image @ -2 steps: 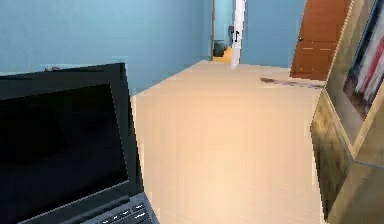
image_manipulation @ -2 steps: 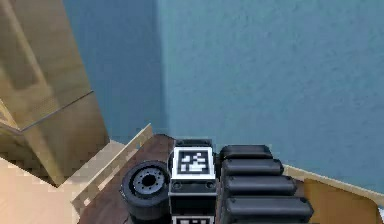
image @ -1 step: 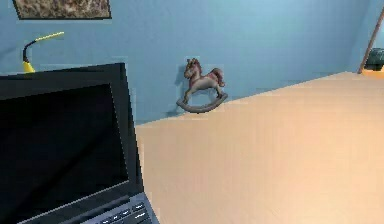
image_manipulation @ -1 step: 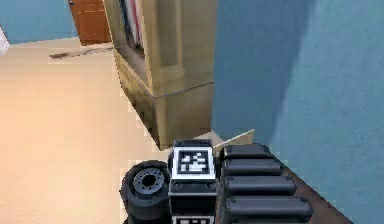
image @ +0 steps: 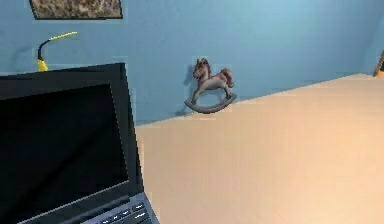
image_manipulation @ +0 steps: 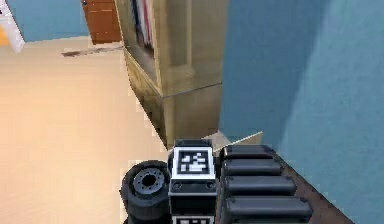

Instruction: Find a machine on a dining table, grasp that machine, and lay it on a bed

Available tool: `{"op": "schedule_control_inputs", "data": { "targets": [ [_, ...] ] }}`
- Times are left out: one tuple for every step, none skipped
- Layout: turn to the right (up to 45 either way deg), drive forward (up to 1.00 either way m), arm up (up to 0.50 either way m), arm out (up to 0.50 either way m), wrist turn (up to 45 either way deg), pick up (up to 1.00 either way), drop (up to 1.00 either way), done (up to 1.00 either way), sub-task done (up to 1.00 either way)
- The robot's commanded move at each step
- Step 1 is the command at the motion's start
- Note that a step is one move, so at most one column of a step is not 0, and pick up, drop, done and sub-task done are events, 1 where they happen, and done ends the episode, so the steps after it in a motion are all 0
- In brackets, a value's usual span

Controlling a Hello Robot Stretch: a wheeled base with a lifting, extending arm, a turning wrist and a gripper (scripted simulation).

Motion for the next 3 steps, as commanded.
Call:
{"op": "schedule_control_inputs", "data": {
  "targets": [
    [45.0, 0.00, 0.00, 0.00, 0.0, 0.00, 0.00, 0.00, 0.00],
    [33.0, 0.00, 0.00, 0.00, 0.0, 0.00, 0.00, 0.00, 0.00],
    [0.0, 0.15, 0.00, 0.00, 0.0, 0.00, 0.00, 0.00, 0.00]
  ]
}}
